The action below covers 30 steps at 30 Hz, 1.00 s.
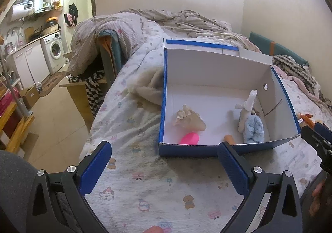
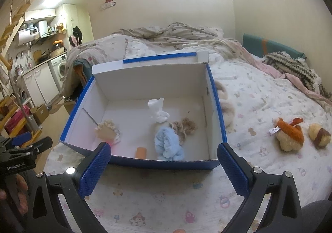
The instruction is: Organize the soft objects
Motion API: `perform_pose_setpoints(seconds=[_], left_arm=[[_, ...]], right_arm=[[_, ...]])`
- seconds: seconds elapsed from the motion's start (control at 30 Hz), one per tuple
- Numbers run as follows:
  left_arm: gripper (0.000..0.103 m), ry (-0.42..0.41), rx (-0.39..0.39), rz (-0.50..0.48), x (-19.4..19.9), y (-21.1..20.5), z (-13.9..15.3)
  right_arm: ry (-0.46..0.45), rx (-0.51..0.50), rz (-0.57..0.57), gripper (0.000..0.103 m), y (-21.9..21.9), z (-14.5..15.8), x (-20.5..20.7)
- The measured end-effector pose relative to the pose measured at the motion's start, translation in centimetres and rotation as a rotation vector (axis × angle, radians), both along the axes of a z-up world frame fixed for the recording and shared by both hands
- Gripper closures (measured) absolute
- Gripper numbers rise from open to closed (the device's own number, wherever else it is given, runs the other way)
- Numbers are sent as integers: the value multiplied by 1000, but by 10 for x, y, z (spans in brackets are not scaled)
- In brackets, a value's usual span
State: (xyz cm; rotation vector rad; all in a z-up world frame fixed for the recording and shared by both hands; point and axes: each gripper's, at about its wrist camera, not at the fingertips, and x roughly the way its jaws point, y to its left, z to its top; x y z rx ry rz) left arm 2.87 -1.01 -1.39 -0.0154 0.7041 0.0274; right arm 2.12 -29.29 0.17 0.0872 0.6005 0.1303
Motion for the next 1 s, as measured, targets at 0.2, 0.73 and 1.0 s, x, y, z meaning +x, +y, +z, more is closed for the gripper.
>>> perform_pose_setpoints(seconds=[0.2, 0.73, 1.0], left_arm=[[1, 1, -2, -1, 0, 0, -1], [1, 6, -3, -1, 0, -1, 0], [1, 4, 8, -13, -3, -4, -1]], right_arm=[[-9, -16, 12, 0, 5, 1, -1], [-15, -11, 13, 0, 5, 2, 0], [-19, -17, 16, 0, 6, 3, -1]])
